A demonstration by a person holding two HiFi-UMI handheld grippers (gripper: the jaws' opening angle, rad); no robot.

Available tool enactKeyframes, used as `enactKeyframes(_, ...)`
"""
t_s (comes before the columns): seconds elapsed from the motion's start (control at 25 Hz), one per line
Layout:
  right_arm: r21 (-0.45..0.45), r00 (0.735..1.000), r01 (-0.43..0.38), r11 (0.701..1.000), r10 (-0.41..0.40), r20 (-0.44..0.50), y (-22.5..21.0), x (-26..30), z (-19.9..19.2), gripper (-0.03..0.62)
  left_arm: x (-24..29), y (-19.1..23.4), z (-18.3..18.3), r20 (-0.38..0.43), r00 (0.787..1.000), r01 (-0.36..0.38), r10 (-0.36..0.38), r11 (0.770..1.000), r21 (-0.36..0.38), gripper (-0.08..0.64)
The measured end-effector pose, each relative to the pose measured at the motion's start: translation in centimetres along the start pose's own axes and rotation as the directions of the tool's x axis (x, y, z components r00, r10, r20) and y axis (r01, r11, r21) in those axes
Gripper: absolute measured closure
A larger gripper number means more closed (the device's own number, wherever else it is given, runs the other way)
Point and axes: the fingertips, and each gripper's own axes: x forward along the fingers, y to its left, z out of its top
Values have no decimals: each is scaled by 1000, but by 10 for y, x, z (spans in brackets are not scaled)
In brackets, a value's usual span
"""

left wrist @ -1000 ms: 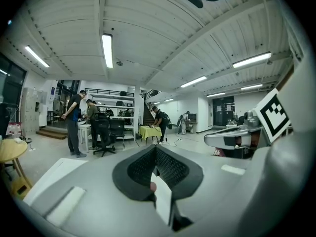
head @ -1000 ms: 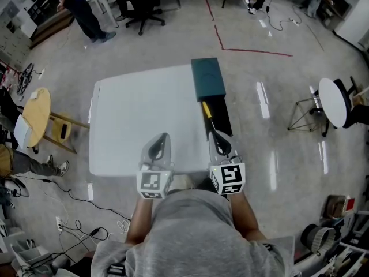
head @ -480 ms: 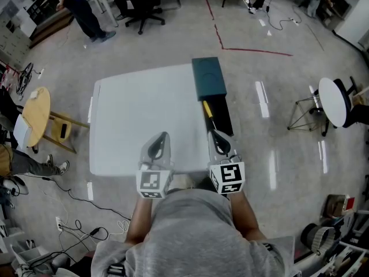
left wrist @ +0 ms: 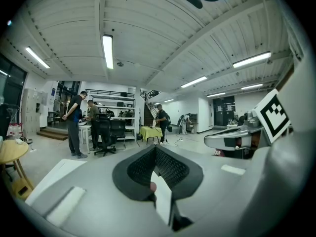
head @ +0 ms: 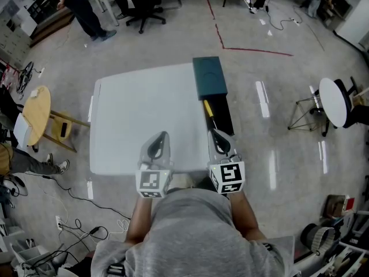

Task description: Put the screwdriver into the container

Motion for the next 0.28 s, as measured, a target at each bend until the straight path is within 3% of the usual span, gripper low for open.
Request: enactKeyframes(0.28,-6,1000,5,1000,-5,5,-1,-5,1,589,-2,-2,1,4,1000,-2,2,1000,5,548)
